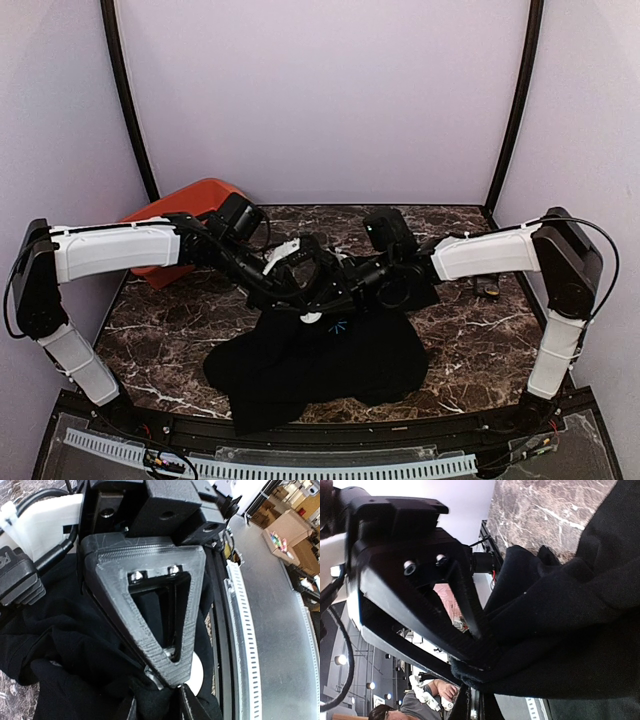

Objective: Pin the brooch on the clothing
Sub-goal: Pin the flattened clothing onto the flattened clothing.

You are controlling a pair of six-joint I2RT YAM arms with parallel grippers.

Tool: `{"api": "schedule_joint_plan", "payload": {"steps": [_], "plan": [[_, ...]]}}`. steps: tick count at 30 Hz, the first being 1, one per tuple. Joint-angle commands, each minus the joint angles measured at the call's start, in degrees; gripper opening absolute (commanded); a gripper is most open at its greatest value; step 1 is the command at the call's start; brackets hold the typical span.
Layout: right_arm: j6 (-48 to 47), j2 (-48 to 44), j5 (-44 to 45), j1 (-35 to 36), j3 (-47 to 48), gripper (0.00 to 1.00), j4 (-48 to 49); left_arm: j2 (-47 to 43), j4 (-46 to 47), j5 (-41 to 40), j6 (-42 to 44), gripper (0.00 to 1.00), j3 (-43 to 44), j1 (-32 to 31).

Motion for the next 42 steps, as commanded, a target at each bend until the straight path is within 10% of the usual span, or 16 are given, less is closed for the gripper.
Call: {"api": "schedule_joint_plan", "payload": {"steps": [1, 42], "plan": [[-5.65, -0.21, 0.84, 1.55, 5.38, 0.00, -2.49, 2.39, -3.84, -6.06, 2.79, 0.25, 1.30, -2.10], [-9.86, 2.59, 2.82, 2.21, 11.68, 0.00, -12.05, 3.53, -6.79, -5.87, 6.18, 0.31, 2.38, -5.42]]}}
